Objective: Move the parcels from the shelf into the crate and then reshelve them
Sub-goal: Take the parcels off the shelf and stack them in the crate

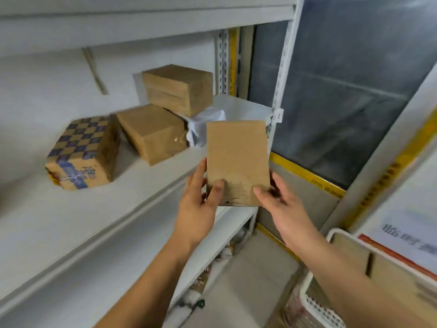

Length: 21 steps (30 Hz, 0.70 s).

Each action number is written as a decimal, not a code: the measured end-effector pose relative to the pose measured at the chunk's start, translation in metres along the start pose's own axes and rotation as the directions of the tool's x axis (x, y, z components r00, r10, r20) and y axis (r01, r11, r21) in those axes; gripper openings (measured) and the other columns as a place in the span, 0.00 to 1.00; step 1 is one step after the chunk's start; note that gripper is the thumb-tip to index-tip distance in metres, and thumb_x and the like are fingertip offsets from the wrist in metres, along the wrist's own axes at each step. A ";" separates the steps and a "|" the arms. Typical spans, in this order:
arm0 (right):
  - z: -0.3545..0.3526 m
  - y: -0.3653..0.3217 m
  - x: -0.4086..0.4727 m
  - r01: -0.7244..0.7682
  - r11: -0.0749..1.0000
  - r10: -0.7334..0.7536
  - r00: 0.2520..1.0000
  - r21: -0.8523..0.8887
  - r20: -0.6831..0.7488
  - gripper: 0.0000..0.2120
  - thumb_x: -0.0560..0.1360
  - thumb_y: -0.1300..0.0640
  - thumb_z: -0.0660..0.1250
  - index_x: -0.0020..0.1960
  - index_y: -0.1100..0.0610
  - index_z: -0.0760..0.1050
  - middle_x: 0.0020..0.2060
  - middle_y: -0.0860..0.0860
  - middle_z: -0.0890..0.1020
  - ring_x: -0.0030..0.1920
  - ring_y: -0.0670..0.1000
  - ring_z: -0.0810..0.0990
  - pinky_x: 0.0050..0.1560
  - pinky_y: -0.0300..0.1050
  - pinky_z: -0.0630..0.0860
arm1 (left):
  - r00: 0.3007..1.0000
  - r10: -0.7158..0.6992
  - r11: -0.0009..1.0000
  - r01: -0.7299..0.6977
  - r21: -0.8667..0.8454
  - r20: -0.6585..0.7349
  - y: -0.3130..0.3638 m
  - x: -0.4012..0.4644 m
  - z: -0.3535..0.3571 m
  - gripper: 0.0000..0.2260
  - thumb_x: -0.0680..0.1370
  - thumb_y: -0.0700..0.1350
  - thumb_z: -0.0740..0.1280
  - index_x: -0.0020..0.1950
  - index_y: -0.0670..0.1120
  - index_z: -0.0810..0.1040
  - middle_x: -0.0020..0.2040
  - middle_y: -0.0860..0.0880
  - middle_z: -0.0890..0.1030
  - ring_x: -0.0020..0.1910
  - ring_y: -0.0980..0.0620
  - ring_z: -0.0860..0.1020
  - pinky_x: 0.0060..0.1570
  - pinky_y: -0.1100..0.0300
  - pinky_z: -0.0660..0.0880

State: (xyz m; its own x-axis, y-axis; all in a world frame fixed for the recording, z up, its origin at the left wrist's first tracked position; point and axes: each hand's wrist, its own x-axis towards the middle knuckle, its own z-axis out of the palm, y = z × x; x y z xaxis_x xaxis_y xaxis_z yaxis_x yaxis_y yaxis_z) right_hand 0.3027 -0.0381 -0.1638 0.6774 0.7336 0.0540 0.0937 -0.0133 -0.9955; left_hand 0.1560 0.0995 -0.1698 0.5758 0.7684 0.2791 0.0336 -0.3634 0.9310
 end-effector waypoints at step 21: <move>-0.382 0.235 -0.122 -0.349 0.904 0.423 0.811 0.245 -0.404 0.27 0.81 0.49 0.71 0.78 0.44 0.69 0.66 0.48 0.84 0.66 0.52 0.83 0.67 0.61 0.80 | 0.672 -0.408 0.911 0.258 0.322 0.618 -0.056 -0.095 0.451 0.26 0.85 0.55 0.64 0.82 0.64 0.62 0.69 0.61 0.77 0.66 0.59 0.77 0.63 0.58 0.75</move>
State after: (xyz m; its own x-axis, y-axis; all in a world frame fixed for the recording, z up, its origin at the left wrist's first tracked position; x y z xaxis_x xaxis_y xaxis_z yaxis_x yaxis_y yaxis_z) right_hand 0.5210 -0.3902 -0.3742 0.8840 0.3148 -0.3456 -0.3306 -0.1018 -0.9383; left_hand 0.4675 -0.1908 -0.3541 0.8779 0.3395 -0.3378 0.4420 -0.3027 0.8444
